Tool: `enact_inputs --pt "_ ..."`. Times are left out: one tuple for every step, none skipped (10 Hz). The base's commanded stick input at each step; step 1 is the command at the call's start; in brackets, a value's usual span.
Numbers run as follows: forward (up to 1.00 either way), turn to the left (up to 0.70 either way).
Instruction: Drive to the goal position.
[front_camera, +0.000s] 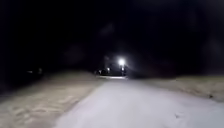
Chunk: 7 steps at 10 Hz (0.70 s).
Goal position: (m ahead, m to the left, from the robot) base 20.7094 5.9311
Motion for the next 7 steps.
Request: enact_inputs --pt "0.75 0.00" --pt "1.00 0.00" --pt "1.00 0.00" --pt "1.00 0.00" --pt "1.00 0.00" --pt "1.00 0.00" --pt "1.00 0.00"
